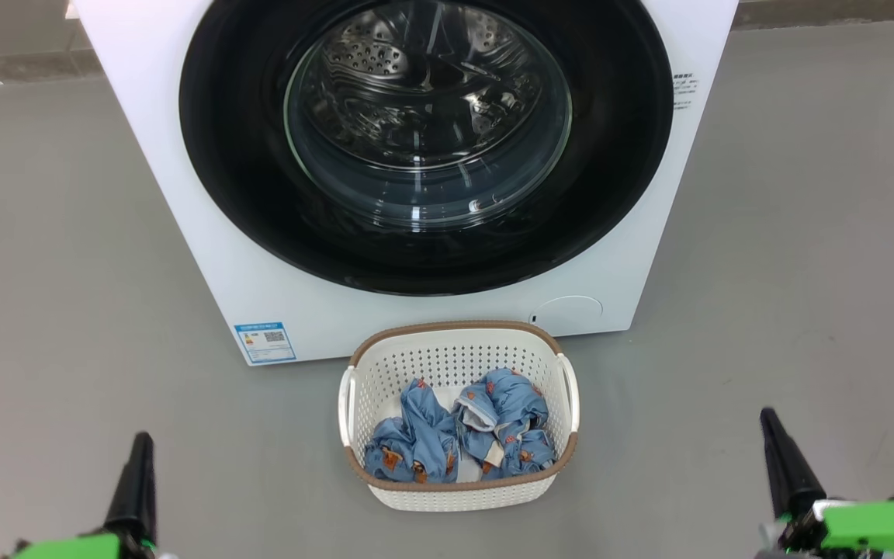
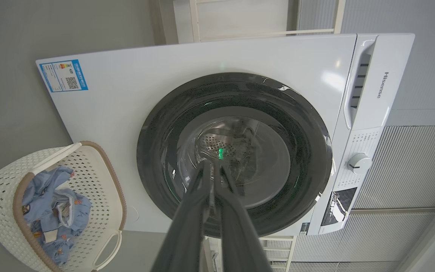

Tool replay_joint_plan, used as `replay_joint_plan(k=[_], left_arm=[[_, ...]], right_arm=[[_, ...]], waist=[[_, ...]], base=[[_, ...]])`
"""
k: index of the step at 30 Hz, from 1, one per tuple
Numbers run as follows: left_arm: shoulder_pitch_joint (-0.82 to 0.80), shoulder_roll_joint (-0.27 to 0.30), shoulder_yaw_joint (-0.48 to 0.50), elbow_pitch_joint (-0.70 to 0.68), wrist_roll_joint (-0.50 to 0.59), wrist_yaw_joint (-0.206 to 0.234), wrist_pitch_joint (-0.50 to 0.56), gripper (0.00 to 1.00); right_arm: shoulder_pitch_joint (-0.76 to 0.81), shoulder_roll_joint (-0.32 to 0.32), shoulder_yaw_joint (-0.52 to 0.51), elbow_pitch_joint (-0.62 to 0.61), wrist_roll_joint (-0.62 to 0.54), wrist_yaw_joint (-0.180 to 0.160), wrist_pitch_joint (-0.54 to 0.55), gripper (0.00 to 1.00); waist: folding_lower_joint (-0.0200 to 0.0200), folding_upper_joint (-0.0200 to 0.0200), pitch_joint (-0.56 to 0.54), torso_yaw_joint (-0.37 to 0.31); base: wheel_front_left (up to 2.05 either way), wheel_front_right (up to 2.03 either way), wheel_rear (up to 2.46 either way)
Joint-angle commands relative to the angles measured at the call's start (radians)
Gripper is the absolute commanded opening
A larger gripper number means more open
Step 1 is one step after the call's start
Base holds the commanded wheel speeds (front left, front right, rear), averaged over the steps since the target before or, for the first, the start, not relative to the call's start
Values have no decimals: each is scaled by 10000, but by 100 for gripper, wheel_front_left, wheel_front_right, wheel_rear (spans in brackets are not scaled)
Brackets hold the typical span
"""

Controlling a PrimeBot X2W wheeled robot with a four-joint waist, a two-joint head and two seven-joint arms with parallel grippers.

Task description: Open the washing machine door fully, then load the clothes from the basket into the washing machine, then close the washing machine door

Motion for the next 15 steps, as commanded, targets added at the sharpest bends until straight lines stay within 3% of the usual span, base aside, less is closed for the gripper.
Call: replay_joint_plan(k=[1,10,15], left_arm=[[18,-31,-8,93,-1,9,-1,100],[124,-131,-175,242,50,3,-180,100],[92,-121,-257,182,81,-1,-293,100]], right_arm=[[36,11,3,93,1,0,-11,100],[207,40,-17,215,-61,-1,-95,100],[226,15,-27,121,-114,-1,-154,100]], waist=[[0,0,0,0],[23,0,-23,0],[3,0,-14,2]], base=[[0,0,0],[0,0,0],[0,0,0]])
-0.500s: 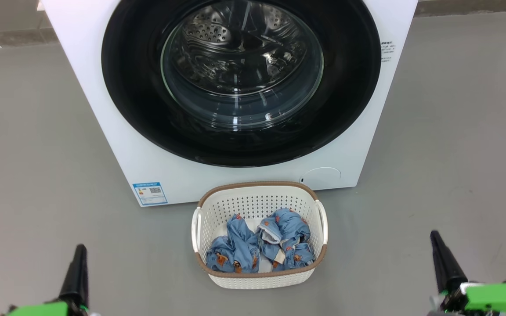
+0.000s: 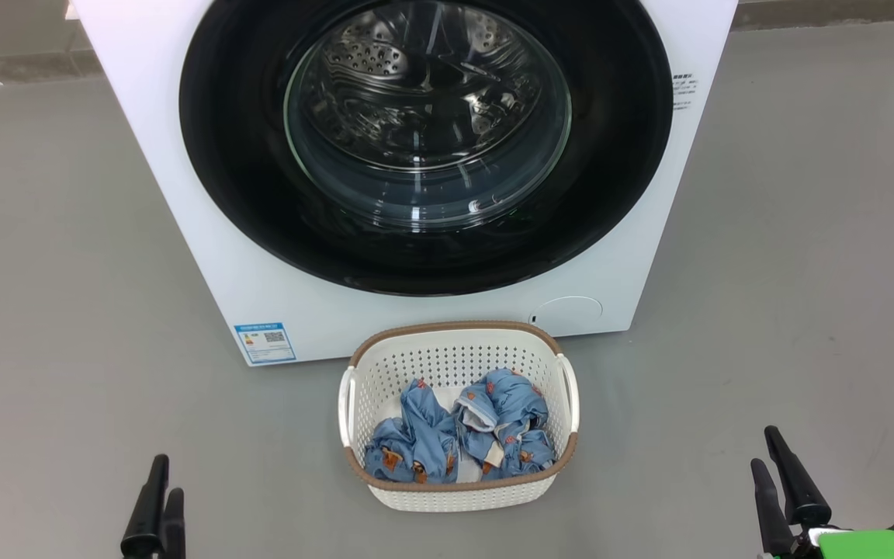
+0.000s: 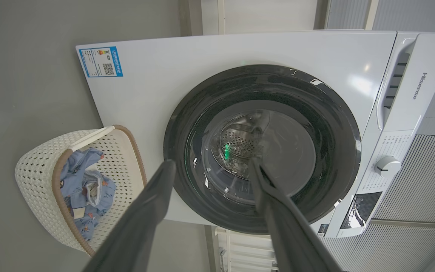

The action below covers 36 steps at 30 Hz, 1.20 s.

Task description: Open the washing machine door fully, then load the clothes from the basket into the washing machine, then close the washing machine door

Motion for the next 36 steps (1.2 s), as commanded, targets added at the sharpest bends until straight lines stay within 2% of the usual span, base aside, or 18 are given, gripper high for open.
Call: replay_joint_plan(k=[1,11,19,23,36], left_arm=[[-391,158,-10,-334,88,-13,-71,100],[-498,229,-212,-469,321,-23,-379,100],[-585,279,-250,-514,1111,-30,-631,100],[-607,272,-250,-577,1741,-34,-751,100],[-641,355,-501,-827,4803,-36,-1168,100]], right_arm=[[-227,-116,-19,-322,-126,-1,-56,100],[-226,-271,38,-484,-534,-2,-301,100],[-229,-521,246,-563,-1382,-3,-617,100],[-245,-633,309,-556,-1998,-3,-775,100],[-329,-700,129,-706,-4859,-4,-1244,100]], waist=[[0,0,4,2],[-1,0,-8,11],[-2,0,-19,36],[-2,0,-24,45],[-2,0,-55,69]], base=[[0,0,0],[0,0,0],[0,0,0],[0,0,0],[0,0,0]])
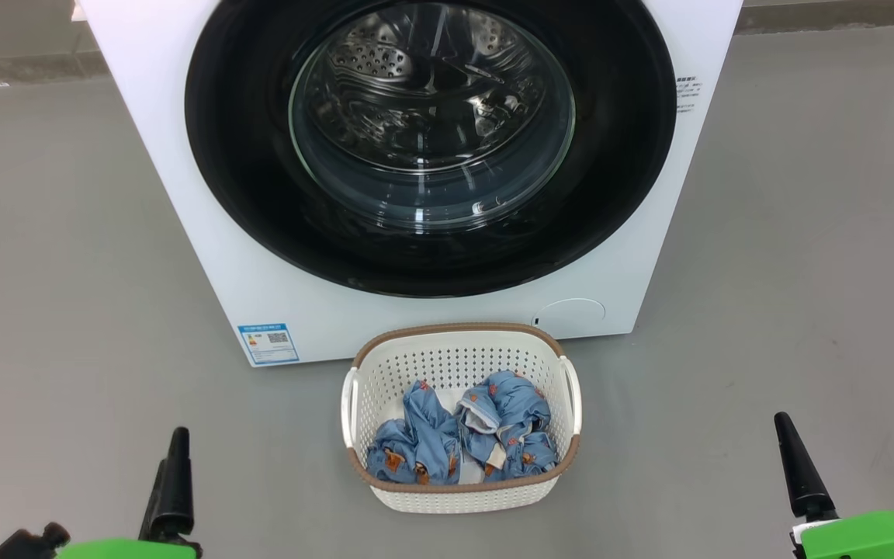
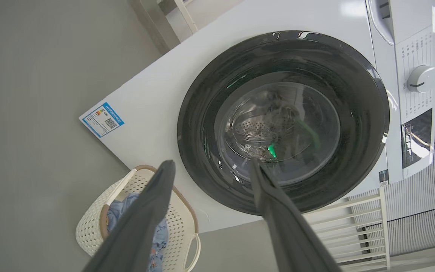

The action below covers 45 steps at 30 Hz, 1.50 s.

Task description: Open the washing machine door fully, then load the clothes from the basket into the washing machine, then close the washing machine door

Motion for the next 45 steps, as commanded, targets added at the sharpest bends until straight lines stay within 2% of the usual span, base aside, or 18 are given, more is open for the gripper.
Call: replay_joint_plan(k=[1,16,45], left_arm=[[-480,190,65,-349,703,-25,-148,100],[-465,433,-460,-595,3661,198,-564,100],[-654,507,-1086,-181,6993,216,-1426,100]], right_arm=[[-318,-160,1,-352,-626,-4,-133,100],[-294,-187,-106,-542,-3384,-6,-410,100],[-12,-33,177,-1325,-7072,-8,-560,100]], waist=[[-1,0,-9,3],[-1,0,-61,52],[-1,0,-148,192]], base=[[0,0,0],[0,0,0],[0,0,0]])
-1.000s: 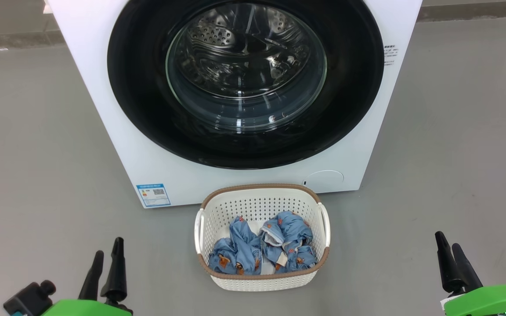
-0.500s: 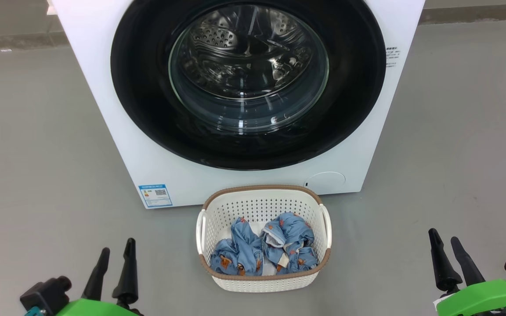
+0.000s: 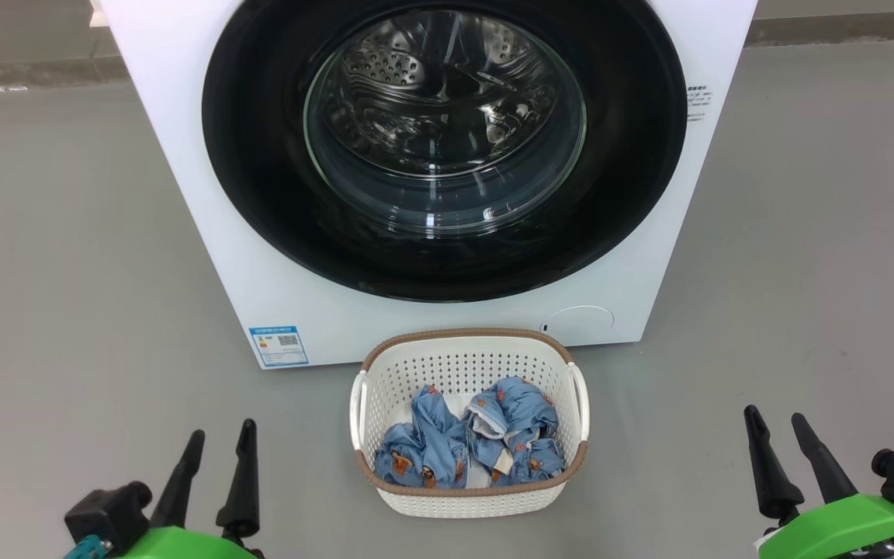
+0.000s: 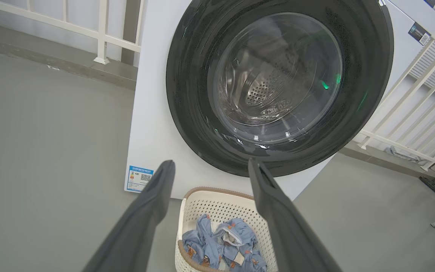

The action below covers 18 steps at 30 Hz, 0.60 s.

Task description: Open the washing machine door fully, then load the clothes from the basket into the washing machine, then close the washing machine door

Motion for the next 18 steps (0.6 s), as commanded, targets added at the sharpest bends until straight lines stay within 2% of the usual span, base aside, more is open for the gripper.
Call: replay_joint_plan(k=[1,18], left_arm=[[-478,170,181,-156,395,31,-171,100],[-638,161,54,202,2136,148,-646,100]], right_arm=[[-99,-76,245,-358,-391,-8,-129,100],[21,-110,375,-765,-2324,-10,-277,100]], waist=[[-1,0,0,7],[-1,0,-36,72]], base=[[0,0,0],[0,0,0]])
